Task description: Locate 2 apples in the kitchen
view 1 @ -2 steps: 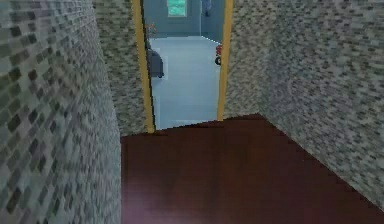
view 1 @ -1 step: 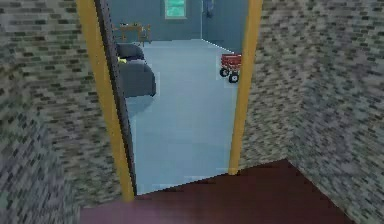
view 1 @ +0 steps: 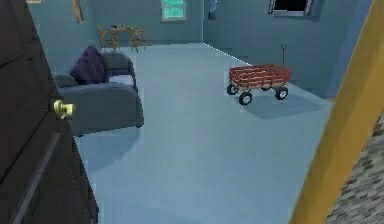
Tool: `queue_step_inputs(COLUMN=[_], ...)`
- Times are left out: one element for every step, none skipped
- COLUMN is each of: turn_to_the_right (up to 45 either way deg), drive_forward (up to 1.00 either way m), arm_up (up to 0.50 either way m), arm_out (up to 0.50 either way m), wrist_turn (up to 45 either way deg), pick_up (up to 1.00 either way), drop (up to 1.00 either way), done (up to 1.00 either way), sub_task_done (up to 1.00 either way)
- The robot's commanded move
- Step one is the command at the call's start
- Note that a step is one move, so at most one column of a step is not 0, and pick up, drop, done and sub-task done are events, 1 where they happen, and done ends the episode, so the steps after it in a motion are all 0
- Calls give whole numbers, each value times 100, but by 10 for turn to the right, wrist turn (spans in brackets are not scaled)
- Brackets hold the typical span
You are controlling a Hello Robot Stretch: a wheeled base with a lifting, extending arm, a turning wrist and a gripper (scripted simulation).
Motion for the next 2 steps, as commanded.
queue_step_inputs(turn_to_the_right=[0,60], drive_forward=[40,0], arm_up=[0,0], arm_out=[0,0], wrist_turn=[0,0], pick_up=[0,0], drop=[0,0], done=[0,0], sub_task_done=[0,0])
